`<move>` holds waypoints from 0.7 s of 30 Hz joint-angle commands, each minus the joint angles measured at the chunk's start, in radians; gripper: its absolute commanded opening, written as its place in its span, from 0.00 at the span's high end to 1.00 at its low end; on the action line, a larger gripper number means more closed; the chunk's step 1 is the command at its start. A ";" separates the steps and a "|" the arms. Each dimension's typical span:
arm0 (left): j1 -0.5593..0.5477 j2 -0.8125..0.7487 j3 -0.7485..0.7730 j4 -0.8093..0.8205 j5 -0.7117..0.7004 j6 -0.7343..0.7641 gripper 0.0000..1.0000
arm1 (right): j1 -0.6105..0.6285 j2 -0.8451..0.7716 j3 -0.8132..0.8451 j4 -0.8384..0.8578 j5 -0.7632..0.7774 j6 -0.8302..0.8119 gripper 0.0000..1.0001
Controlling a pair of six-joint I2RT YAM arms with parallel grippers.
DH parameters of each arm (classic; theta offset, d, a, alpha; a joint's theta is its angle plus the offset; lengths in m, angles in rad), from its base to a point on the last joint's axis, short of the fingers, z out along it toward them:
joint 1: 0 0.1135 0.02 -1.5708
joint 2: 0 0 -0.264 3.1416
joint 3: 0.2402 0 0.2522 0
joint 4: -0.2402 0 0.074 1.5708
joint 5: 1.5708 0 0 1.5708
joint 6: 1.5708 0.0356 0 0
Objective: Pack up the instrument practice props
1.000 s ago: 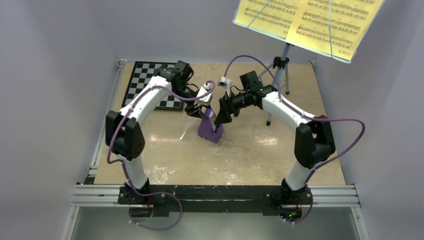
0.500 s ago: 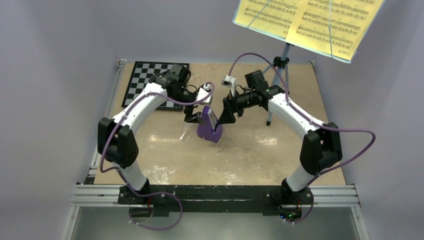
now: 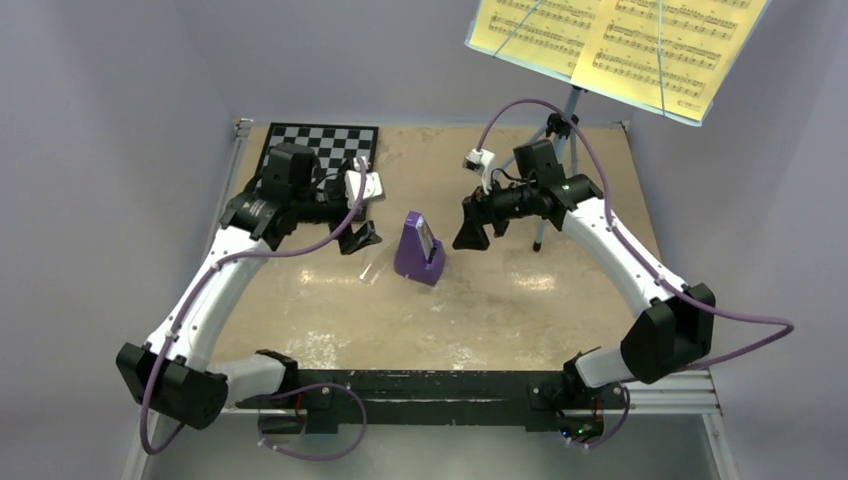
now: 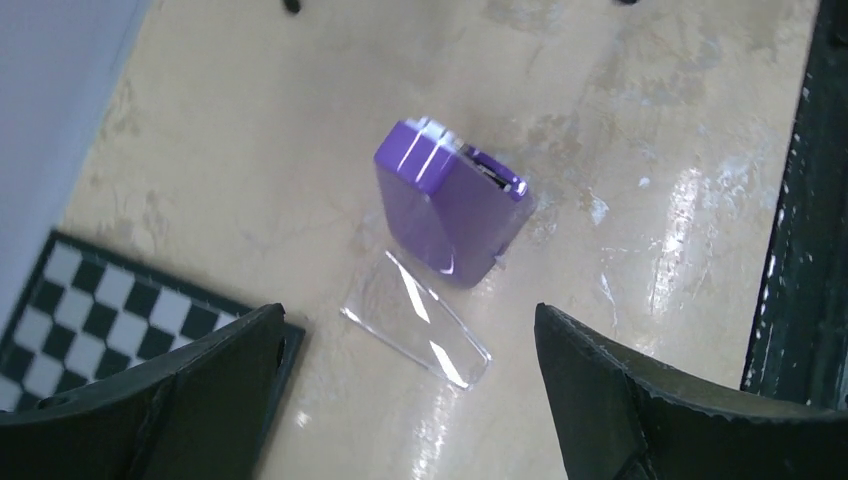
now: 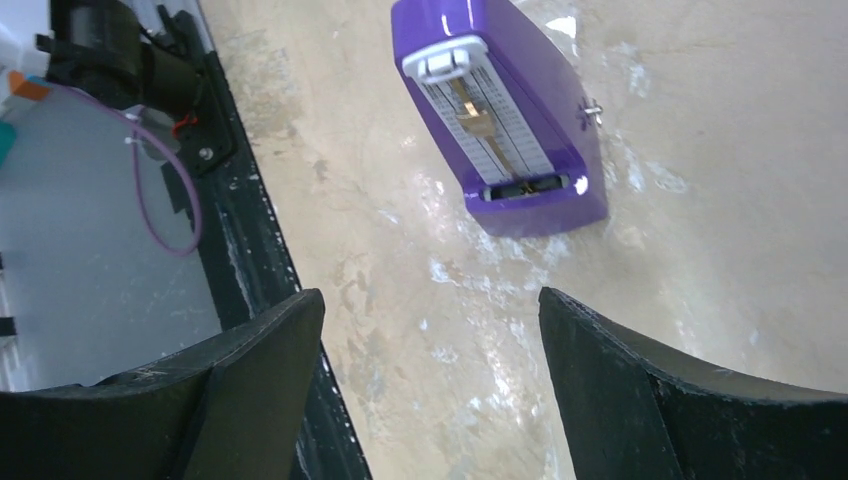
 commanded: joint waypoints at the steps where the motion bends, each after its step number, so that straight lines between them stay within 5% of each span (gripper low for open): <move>1: 0.055 -0.049 -0.094 0.158 -0.254 -0.418 0.00 | -0.011 -0.088 -0.006 -0.075 0.130 -0.024 0.16; 7: 0.080 0.014 -0.152 0.081 -0.486 -0.693 0.00 | -0.011 -0.179 0.004 -0.155 0.253 -0.044 0.14; 12: 0.051 0.025 -0.285 0.230 -0.640 -0.788 0.00 | -0.012 -0.232 0.045 -0.192 0.356 -0.045 0.12; 21: 0.014 0.091 -0.379 0.323 -0.591 -0.786 0.03 | -0.024 -0.277 0.080 -0.266 0.399 -0.088 0.12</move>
